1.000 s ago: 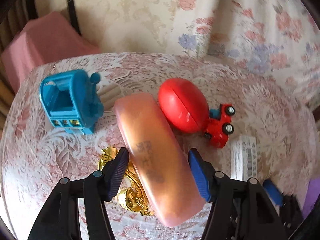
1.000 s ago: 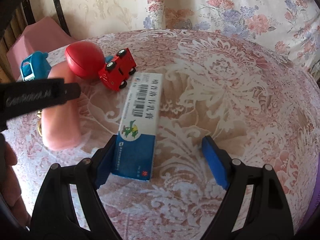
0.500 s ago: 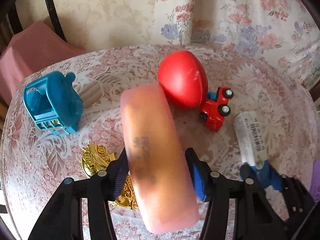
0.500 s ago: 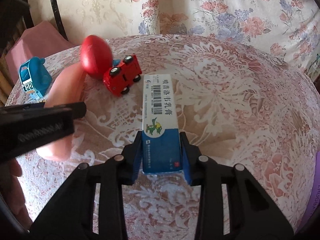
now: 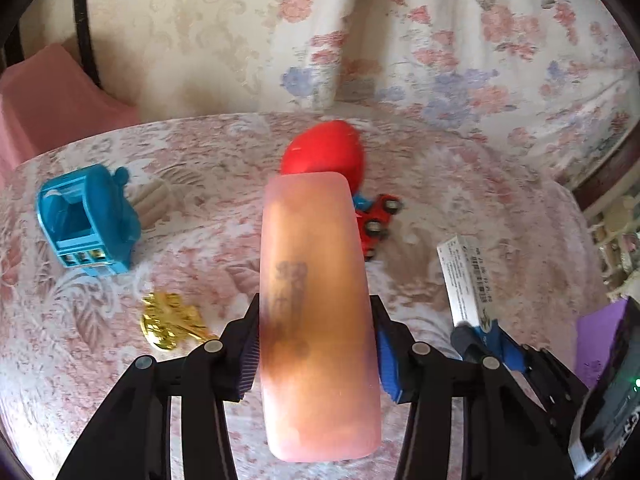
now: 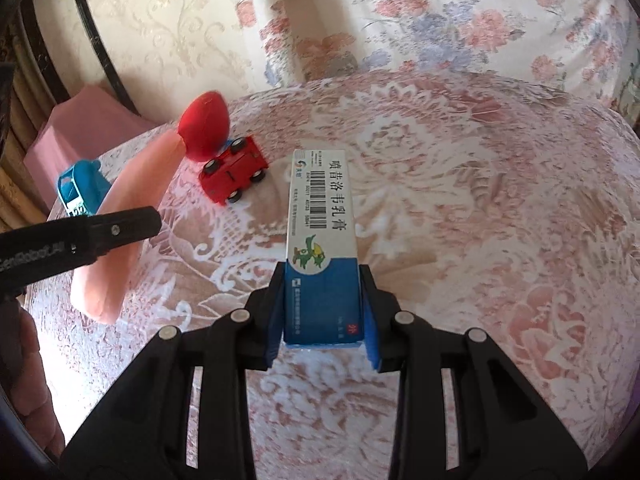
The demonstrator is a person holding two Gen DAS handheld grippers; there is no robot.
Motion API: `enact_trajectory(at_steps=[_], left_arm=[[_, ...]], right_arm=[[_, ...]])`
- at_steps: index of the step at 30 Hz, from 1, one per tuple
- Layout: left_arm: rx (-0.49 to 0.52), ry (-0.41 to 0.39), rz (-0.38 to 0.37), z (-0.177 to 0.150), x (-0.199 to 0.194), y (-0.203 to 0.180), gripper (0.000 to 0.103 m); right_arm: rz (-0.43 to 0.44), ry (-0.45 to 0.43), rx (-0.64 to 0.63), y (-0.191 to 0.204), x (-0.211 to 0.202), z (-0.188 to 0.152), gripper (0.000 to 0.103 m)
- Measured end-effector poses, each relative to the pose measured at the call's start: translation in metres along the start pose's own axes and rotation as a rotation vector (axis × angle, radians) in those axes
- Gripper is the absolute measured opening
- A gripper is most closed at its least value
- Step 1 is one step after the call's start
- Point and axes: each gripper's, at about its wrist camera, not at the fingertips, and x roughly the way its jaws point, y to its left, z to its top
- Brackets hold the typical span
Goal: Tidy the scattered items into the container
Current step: 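Carry the pink soap bar and medicine box over the purple box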
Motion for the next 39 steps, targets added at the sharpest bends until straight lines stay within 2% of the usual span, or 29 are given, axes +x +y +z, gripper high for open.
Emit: enact_trajectory(at_steps=[21, 30, 39], left_arm=[[0.131, -0.046, -0.095, -0.012, -0.024, -0.070, 0.049], [0.207, -0.082, -0.137, -0.026, -0.045, -0.108, 0.049], [0.257, -0.124, -0.152, -0.037, -0.063, -0.139, 0.049]], right_arm=[[-0.072, -0.075, 0.085, -0.050, -0.064, -0.003, 0.036], [-0.074, -0.107, 0.124, -0.080, -0.102, -0.010, 0.036], [-0.094, -0.129, 0.154, -0.105, -0.123, -0.021, 0.036]])
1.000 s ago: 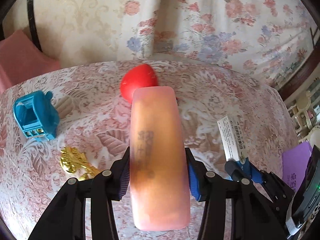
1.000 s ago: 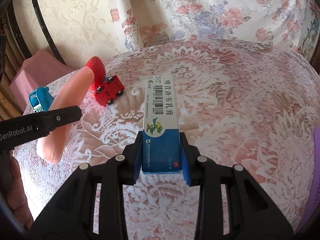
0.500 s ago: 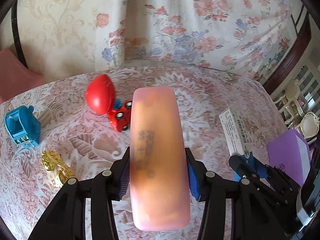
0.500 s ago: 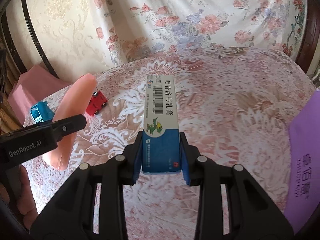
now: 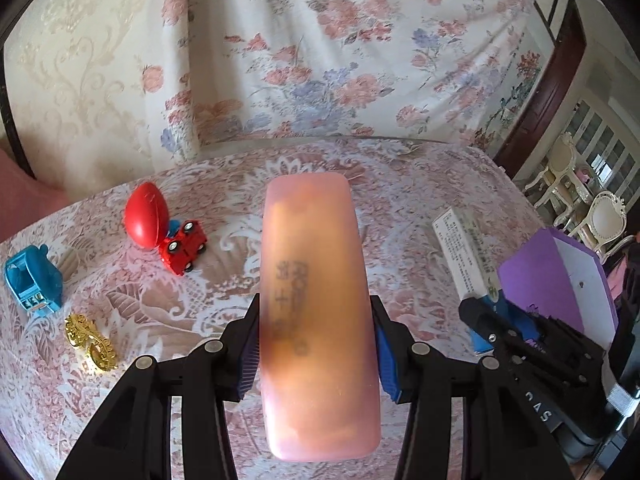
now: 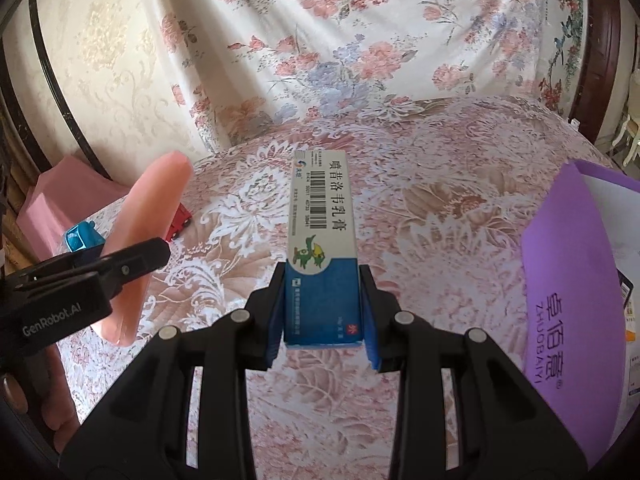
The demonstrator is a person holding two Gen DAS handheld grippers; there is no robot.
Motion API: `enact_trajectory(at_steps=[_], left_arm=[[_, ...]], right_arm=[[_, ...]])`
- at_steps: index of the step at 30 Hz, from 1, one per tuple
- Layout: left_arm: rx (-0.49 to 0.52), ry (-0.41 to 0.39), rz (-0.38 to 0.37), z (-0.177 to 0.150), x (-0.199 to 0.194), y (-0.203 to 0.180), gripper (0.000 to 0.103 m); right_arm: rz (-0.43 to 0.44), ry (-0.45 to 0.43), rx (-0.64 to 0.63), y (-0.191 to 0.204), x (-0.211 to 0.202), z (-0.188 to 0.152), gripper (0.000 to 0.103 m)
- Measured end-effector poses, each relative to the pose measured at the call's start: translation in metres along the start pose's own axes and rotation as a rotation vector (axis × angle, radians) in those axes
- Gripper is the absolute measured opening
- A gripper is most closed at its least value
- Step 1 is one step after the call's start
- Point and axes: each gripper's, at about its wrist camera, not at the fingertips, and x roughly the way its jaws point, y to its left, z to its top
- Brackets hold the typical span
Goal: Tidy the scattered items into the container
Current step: 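Carry the pink soap bar and medicine box over the purple box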
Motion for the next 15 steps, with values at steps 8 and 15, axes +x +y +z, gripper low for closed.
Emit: enact_trajectory(at_steps=[8, 15], left_arm=[[-0.016, -0.065, -0.033, -0.003, -0.012, -0.036, 0.049], [0.036, -0.054, -0.049, -0.007, -0.013, -0.083, 0.049]], right_arm=[[-0.050, -0.059, 0.022, -0.030, -0.034, 0.001, 0.036], [-0.060, -0.077, 0.046, -0.063, -0.058, -0.002, 0.036]])
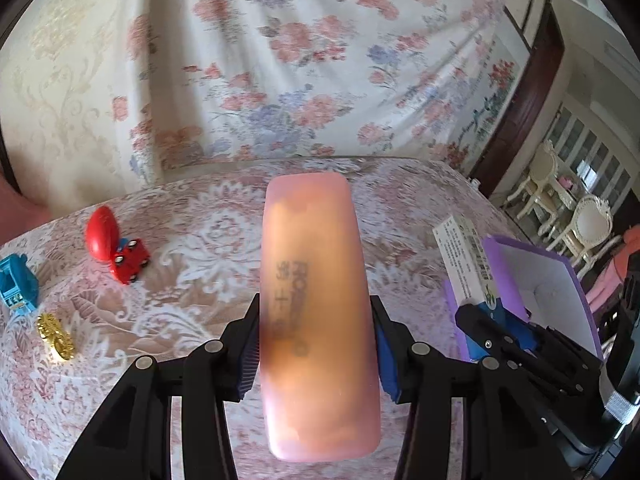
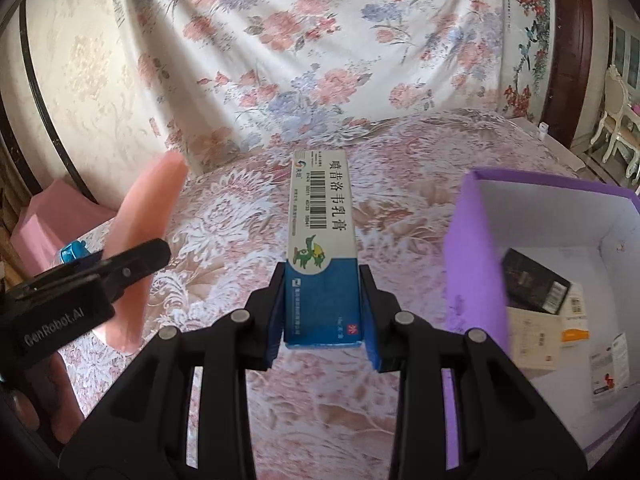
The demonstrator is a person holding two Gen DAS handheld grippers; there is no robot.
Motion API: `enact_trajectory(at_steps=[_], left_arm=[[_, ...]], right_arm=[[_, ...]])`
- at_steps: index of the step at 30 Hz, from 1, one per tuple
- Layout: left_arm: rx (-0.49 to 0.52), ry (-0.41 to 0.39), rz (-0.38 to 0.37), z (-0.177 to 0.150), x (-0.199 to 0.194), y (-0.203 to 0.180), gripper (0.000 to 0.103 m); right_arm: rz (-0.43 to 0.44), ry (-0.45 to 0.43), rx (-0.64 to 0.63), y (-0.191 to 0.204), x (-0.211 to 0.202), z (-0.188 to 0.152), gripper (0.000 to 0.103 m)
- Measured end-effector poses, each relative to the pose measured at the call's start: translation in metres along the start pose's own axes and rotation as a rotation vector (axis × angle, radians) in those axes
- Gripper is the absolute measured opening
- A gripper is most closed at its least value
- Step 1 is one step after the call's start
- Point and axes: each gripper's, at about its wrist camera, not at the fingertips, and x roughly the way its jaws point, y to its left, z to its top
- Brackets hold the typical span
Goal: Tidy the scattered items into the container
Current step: 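Carry the pink soap bar and medicine box over the purple box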
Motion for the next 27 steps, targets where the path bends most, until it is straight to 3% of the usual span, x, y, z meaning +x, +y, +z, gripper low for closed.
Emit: enact_trajectory(at_steps=[27], left_arm=[[0.153, 0.013, -0.051, -0.007, 0.016, -0.151, 0.049]], right_arm=[[-0.088, -0.019, 0.074, -0.123, -0.043, -0.002, 0.036]])
